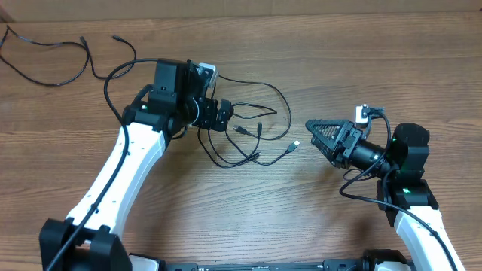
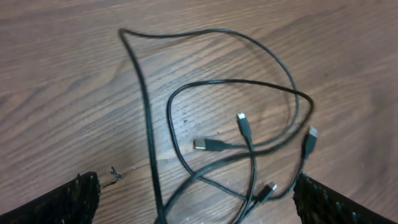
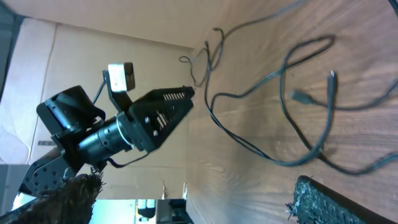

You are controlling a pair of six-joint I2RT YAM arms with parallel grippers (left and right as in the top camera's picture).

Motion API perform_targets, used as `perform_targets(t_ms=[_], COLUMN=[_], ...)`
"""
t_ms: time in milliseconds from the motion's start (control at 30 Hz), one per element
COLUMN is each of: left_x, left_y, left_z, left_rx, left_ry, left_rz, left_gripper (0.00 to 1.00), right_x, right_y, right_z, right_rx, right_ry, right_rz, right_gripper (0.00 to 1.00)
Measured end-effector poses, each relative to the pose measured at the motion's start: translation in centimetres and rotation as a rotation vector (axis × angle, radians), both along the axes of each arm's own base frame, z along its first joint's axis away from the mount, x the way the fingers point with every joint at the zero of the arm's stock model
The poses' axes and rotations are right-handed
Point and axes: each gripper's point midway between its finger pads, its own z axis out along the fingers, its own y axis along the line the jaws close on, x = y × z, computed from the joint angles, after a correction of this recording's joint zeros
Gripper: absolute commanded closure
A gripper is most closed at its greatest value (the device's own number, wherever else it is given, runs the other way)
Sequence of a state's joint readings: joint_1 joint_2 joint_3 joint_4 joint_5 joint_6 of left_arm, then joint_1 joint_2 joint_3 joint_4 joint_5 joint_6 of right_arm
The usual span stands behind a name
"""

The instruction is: Untangle cables

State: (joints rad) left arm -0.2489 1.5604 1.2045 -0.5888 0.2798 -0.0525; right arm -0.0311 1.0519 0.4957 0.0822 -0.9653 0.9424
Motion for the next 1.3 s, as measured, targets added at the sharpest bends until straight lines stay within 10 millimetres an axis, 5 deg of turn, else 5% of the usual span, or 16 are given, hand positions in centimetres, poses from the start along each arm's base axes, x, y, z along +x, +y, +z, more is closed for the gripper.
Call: perform_targets(t_ms=[233, 333, 400, 433, 933, 1067, 1300], left_x=[1.5, 2.0, 2.0, 2.0, 2.2, 3.1, 5.6], left_y=[-0.2, -0.2, 0.0, 0.0, -0.5, -2.2, -6.5], left_z=[-2.6, -3.2, -3.5, -3.5, -3.2, -0.1, 15.4], left_rx=[-0.029, -0.029, -0.025, -0.025, -0.062, -0.160, -0.434], left_ry=[0.056, 0.062, 0.069, 0.072, 0.072, 0.051, -0.179], left_rz=[0.078, 0.098, 0.110, 0.114, 0.111, 0.085, -0.080], left_gripper=[0.00, 0.45, 0.87, 0.96, 0.96, 0.96, 0.96], right_x=[-0.1, -0.1, -0.1, -0.1, -0.3, -0.4, -0.4], right_y=[0.0, 0.0, 0.0, 0.0, 0.1, 0.1, 0.2], right_z=[-0.2, -0.2, -0.2, -0.2, -0.3, -0.3, -0.3], right_rx=[0.000, 0.000, 0.001, 0.000, 0.004, 0.006, 0.007], right_ry=[0.015, 0.015, 0.015, 0.015, 0.024, 0.024, 0.024], right_rz=[0.000, 0.000, 0.001, 0.000, 0.008, 0.013, 0.014], right_gripper=[0.00, 0.00, 0.00, 0.00, 0.00, 0.00, 0.00])
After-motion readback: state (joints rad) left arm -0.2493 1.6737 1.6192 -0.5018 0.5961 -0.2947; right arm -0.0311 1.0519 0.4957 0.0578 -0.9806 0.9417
